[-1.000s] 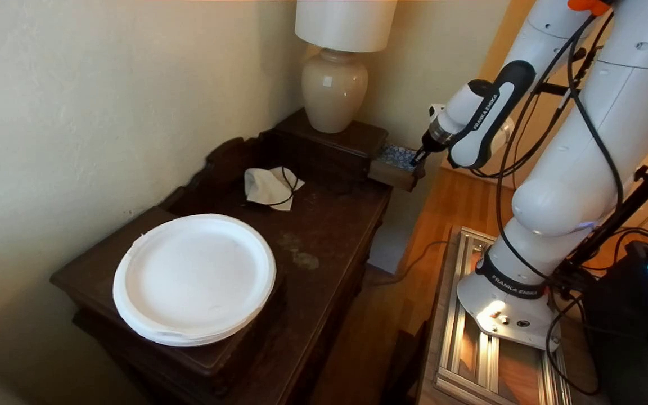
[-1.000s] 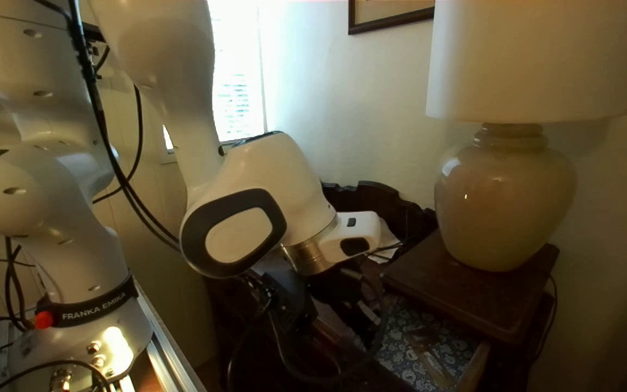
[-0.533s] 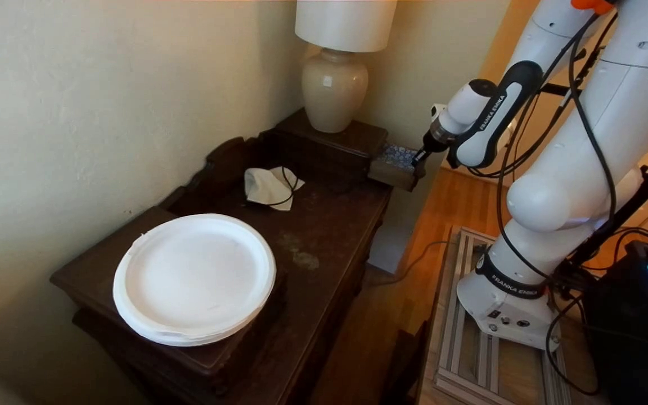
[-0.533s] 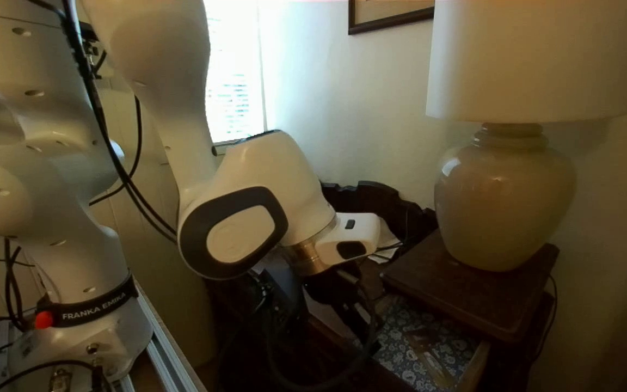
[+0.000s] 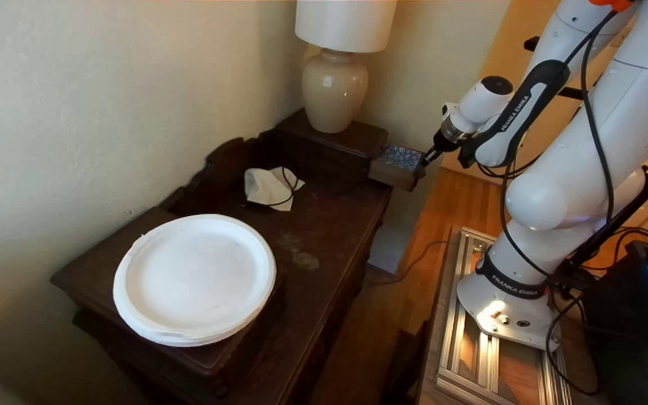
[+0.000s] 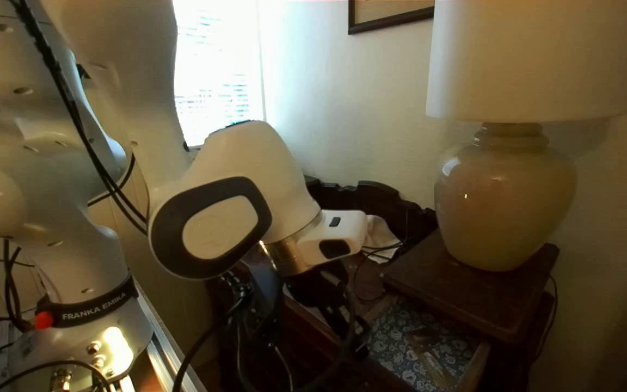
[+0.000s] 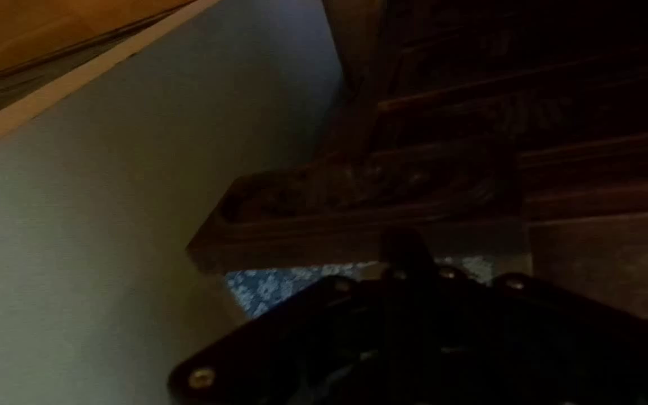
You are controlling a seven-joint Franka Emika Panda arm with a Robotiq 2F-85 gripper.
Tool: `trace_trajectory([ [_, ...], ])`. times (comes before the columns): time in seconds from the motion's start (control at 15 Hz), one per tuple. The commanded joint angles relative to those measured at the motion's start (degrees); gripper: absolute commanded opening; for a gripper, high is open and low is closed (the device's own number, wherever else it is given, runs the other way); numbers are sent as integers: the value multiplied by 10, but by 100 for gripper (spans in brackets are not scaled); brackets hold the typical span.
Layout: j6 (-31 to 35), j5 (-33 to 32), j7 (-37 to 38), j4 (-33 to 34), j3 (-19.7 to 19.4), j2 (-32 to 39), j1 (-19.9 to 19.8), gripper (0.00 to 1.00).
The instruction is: Close the open drawer
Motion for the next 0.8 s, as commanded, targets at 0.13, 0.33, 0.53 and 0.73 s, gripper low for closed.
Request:
trace_trajectory([
  [0.13, -32, -65, 41, 2, 23, 52, -26, 1],
  [0.33, -4, -43, 24, 4, 15, 19, -15, 2],
  [0.53, -4, -43, 24, 4, 15, 19, -16, 2],
  [0.73, -10, -54, 30, 5, 12, 6, -19, 2],
])
